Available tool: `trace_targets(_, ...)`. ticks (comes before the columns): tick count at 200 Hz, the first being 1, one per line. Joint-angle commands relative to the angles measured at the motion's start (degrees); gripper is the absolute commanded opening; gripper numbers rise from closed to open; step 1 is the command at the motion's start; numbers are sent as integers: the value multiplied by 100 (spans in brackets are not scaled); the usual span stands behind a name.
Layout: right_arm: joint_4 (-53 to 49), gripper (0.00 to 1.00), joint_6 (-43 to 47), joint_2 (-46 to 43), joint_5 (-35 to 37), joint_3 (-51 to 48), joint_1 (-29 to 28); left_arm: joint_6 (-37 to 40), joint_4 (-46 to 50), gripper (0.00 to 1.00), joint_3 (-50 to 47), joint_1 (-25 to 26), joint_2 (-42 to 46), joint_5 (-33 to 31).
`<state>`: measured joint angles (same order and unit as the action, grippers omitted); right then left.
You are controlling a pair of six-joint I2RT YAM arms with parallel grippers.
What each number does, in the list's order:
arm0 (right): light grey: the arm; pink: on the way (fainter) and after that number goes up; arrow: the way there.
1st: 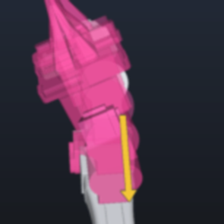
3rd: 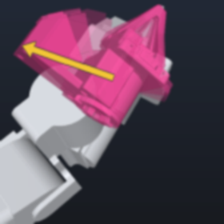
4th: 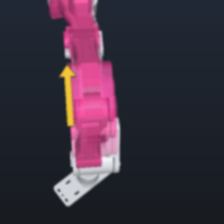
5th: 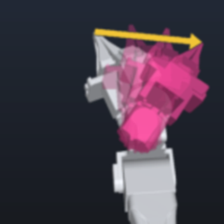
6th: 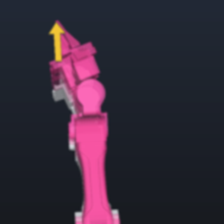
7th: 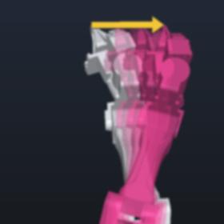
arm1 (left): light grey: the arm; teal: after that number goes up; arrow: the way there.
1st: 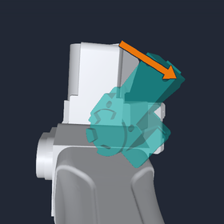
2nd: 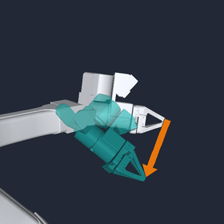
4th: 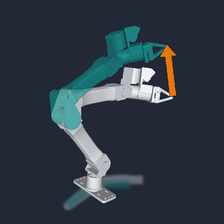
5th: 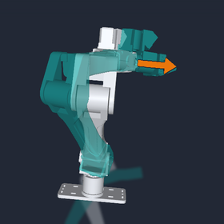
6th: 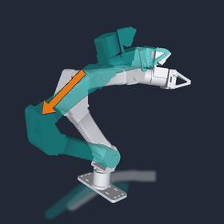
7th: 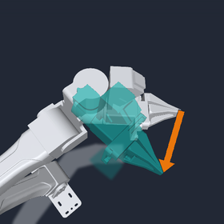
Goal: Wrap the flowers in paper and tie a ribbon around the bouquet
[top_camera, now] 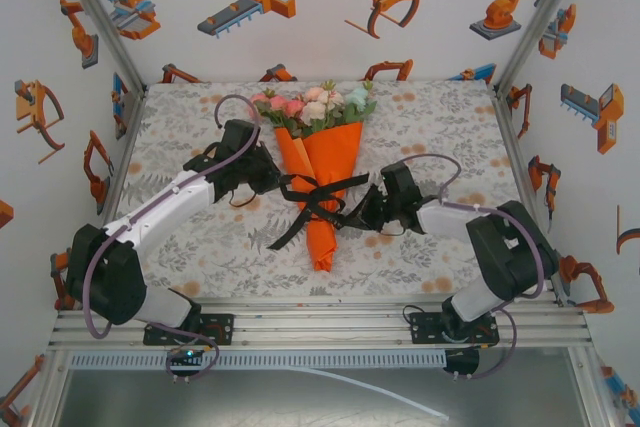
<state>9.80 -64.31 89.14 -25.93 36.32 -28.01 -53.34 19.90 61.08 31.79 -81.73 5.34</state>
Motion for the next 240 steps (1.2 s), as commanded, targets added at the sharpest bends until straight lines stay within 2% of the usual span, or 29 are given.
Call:
trace_targets(1, 308, 0, 103, -335, 23, -90, -36, 142, 356, 0, -48, -70, 245, -261)
trace_targets(29, -304, 0, 884, -1003, 325, 34, -102, 114, 941, 7, -313, -162, 408, -938)
trace_targets(46, -772, 0, 1541, -1418, 668, 174, -299, 111, 756, 13, -727, -322, 623, -786)
trace_targets(69, -786, 0, 2345, -1685, 1007, 265, -733, 185, 626, 31, -967, -499, 827, -568)
trace_targets(89, -796, 0, 2748, -1584, 1042, 410, -895, 862, 595, 43, -670, -603, 891, -498)
trace_targets(106, -796, 0, 3070, -1467, 1088, 470, -973, 1975, 456, 52, -188, -604, 836, -448)
trace_targets(117, -802, 0, 3261, -1427, 1125, 478, -1009, 2740, 376, 53, 174, -604, 696, -320)
trace_targets(125, -788, 0, 3339, -1440, 1181, 435, -1027, 3347, 252, 52, 423, -596, 559, 9)
trace_targets(151, -510, 0, 3435, -1653, 1279, 97, -1062, 5077, -134, 49, 1034, -215, -144, 1735)
trace_targets(171, -455, 0, 3540, -1807, 1396, -30, -1118, 6103, -125, 47, 1364, 225, -794, 2191)
trace_targets(189, -319, 0, 3576, -1857, 1416, -125, -1154, 6410, -373, 46, 1463, 361, -1290, 2382)
trace_targets(216, -196, 0, 3571, -1810, 1407, -217, -1182, 6694, -412, 46, 1606, 463, -1825, 3140)
trace_targets(240, -149, 0, 3556, -1769, 1407, -217, -1189, 6928, -335, 48, 1587, 645, -2076, 3177)
